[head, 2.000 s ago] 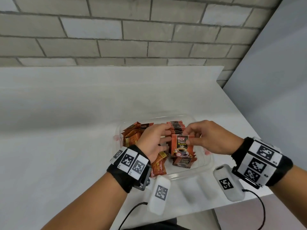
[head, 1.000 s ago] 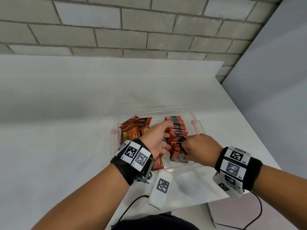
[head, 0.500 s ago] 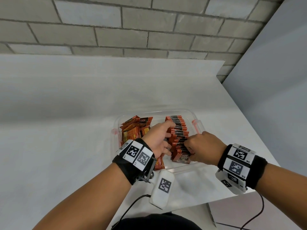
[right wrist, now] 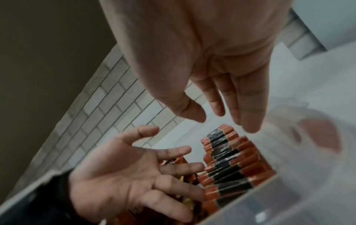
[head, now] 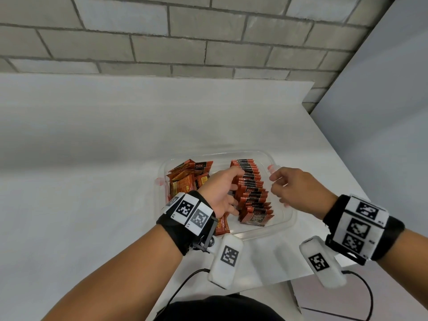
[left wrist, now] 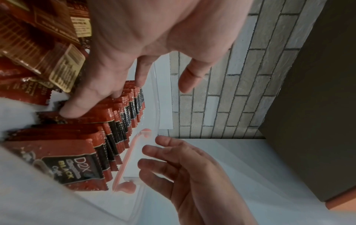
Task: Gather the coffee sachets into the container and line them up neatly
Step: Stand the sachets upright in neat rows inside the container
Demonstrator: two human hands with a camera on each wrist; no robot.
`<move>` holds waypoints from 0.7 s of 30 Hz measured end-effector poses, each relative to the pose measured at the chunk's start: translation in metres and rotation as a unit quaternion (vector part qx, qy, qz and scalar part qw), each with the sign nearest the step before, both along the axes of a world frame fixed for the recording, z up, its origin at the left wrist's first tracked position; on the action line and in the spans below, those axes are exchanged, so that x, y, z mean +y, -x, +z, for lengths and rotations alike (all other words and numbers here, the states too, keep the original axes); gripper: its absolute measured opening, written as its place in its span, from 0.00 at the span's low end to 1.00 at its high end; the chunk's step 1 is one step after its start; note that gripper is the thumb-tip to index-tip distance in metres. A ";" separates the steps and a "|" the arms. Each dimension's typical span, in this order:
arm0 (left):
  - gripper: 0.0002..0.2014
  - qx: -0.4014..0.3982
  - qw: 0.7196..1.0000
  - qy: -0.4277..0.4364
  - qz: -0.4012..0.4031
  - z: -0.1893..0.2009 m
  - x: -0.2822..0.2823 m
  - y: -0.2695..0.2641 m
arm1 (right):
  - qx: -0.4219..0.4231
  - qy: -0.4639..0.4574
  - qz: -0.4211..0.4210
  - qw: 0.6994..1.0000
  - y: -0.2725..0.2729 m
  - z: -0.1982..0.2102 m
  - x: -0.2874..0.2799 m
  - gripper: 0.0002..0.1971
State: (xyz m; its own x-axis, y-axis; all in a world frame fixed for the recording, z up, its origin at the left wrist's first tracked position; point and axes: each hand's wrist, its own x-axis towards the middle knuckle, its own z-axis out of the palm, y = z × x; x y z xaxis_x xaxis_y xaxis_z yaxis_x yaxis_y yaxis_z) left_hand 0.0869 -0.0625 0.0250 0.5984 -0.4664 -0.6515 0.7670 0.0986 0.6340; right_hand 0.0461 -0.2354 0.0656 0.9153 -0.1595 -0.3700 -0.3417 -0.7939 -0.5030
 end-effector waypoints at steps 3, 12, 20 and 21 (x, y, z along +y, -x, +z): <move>0.24 0.000 1.000 0.000 -0.001 0.000 -0.001 -0.001 | 0.061 -0.124 -0.100 0.985 -0.001 0.000 0.002 0.17; 0.19 -0.010 1.000 -0.002 -0.018 0.003 -0.003 0.000 | 0.142 -0.219 -0.162 0.952 -0.008 -0.008 0.006 0.14; 0.11 -0.009 1.000 0.007 -0.018 0.006 -0.004 0.001 | 0.163 -0.216 -0.149 0.951 -0.012 -0.017 0.009 0.09; 0.14 -0.007 1.000 0.006 -0.022 0.006 -0.004 0.002 | 0.163 -0.214 -0.148 0.952 -0.012 -0.017 0.010 0.08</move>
